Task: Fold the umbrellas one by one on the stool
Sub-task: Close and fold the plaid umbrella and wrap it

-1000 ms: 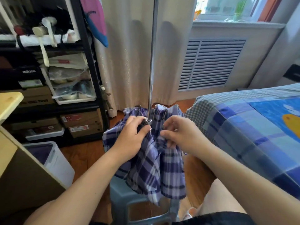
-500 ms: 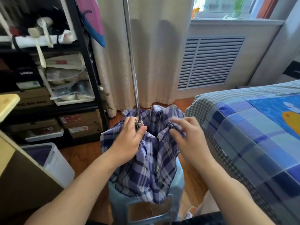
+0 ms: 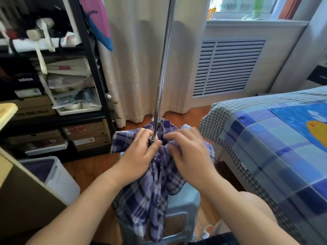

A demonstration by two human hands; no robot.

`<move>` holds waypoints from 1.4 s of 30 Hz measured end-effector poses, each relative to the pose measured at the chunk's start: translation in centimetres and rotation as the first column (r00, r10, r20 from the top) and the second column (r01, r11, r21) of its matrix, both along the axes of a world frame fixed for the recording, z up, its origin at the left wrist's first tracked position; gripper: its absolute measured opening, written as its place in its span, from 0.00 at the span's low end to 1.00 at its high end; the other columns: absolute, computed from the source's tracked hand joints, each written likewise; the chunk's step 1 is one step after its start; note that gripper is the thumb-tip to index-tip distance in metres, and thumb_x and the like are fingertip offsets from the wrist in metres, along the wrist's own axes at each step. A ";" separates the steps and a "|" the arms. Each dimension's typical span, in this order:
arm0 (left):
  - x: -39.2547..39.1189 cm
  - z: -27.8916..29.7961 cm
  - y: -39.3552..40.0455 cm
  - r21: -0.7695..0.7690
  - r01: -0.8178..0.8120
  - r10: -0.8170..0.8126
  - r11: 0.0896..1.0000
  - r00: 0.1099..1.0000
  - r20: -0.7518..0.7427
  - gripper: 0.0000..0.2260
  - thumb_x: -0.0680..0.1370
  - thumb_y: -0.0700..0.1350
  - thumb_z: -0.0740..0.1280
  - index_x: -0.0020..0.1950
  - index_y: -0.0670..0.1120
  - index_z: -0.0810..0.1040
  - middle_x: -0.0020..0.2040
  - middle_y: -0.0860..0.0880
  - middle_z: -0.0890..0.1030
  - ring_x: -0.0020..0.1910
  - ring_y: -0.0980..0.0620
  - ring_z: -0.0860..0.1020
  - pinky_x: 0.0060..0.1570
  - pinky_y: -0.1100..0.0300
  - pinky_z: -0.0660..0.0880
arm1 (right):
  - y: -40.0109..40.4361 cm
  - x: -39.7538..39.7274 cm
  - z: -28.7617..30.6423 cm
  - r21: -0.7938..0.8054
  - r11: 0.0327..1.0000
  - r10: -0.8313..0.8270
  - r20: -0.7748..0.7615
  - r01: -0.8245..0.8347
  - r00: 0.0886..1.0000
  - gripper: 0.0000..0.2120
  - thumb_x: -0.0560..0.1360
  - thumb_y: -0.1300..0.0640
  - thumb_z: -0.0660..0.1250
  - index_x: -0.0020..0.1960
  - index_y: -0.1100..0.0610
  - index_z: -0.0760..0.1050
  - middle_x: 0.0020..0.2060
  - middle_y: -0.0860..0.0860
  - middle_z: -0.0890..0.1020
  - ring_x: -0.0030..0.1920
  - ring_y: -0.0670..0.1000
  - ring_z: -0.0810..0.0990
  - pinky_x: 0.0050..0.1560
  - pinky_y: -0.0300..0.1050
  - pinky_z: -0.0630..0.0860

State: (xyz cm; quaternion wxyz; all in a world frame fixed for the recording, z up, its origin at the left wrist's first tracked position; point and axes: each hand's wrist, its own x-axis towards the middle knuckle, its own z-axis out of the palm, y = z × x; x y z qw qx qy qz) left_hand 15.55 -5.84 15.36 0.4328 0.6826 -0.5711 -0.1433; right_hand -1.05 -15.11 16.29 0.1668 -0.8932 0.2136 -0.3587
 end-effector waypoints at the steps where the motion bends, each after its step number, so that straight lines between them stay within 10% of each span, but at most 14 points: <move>1: 0.1 0.1 0.0 0.008 0.007 -0.007 1.000 1.000 0.003 0.06 0.85 0.47 0.62 0.51 0.46 0.72 0.49 0.50 0.71 0.50 0.56 0.73 0.52 0.69 0.67 | -0.5 -0.9 -0.1 -0.095 0.992 -0.083 -0.008 0.082 0.997 0.15 0.77 0.60 0.73 0.63 0.53 0.80 0.56 0.49 0.81 0.59 0.53 0.75 0.61 0.51 0.72; 7: 1.7 0.9 0.7 0.048 0.041 -0.041 0.998 0.999 0.007 0.09 0.85 0.48 0.60 0.50 0.45 0.72 0.48 0.49 0.71 0.49 0.56 0.73 0.52 0.71 0.65 | -4.7 -6.3 -2.0 -0.162 0.986 0.017 -0.082 -0.030 0.996 0.07 0.78 0.58 0.67 0.50 0.53 0.84 0.44 0.46 0.81 0.46 0.54 0.75 0.49 0.55 0.75; 13: 2.5 1.7 1.3 0.133 0.131 -0.124 0.982 0.991 -0.057 0.11 0.84 0.54 0.58 0.53 0.48 0.73 0.50 0.49 0.72 0.50 0.56 0.73 0.55 0.68 0.67 | -4.9 -6.4 0.3 0.353 0.934 0.023 0.097 -0.056 0.995 0.08 0.82 0.59 0.67 0.57 0.50 0.82 0.43 0.41 0.82 0.44 0.48 0.82 0.47 0.39 0.76; 20: 2.5 2.1 1.9 0.204 0.196 -0.185 0.959 0.980 -0.074 0.04 0.85 0.50 0.62 0.56 0.52 0.74 0.52 0.50 0.73 0.49 0.58 0.74 0.54 0.63 0.69 | -4.3 -1.7 1.6 0.135 0.988 0.107 -0.201 -0.081 0.974 0.03 0.75 0.54 0.77 0.48 0.47 0.87 0.40 0.42 0.81 0.46 0.45 0.76 0.49 0.40 0.72; 29: 1.3 0.8 2.0 0.057 0.121 -0.106 0.991 0.970 -0.217 0.09 0.78 0.57 0.70 0.56 0.59 0.77 0.54 0.50 0.80 0.55 0.54 0.80 0.59 0.54 0.75 | 1.3 2.7 2.1 0.645 0.736 0.155 0.131 -0.203 0.979 0.16 0.78 0.74 0.62 0.51 0.55 0.80 0.44 0.50 0.85 0.48 0.50 0.86 0.53 0.44 0.82; 34: 1.6 1.0 2.0 0.066 0.111 -0.095 0.992 0.975 -0.201 0.02 0.83 0.44 0.67 0.51 0.47 0.76 0.44 0.53 0.75 0.43 0.59 0.73 0.51 0.62 0.69 | -2.5 0.4 1.3 0.372 0.923 -0.132 0.059 0.101 0.989 0.10 0.78 0.61 0.71 0.54 0.48 0.81 0.50 0.45 0.82 0.51 0.45 0.81 0.57 0.41 0.78; 37: 1.7 1.4 2.1 0.101 0.137 -0.116 0.985 0.974 -0.196 0.01 0.83 0.44 0.67 0.52 0.49 0.76 0.45 0.52 0.76 0.44 0.58 0.74 0.52 0.61 0.71 | -3.7 0.1 0.5 0.528 0.848 0.041 -0.136 0.038 0.990 0.12 0.79 0.55 0.72 0.62 0.46 0.82 0.54 0.44 0.84 0.55 0.47 0.82 0.63 0.52 0.77; 42: 1.1 2.3 2.4 0.133 0.160 -0.138 0.978 0.978 -0.158 0.05 0.80 0.41 0.71 0.53 0.48 0.76 0.48 0.47 0.78 0.45 0.55 0.76 0.51 0.64 0.73 | -2.7 1.4 0.9 0.550 0.834 0.068 -0.017 -0.047 0.998 0.06 0.78 0.56 0.74 0.45 0.46 0.85 0.41 0.51 0.84 0.42 0.50 0.81 0.51 0.54 0.79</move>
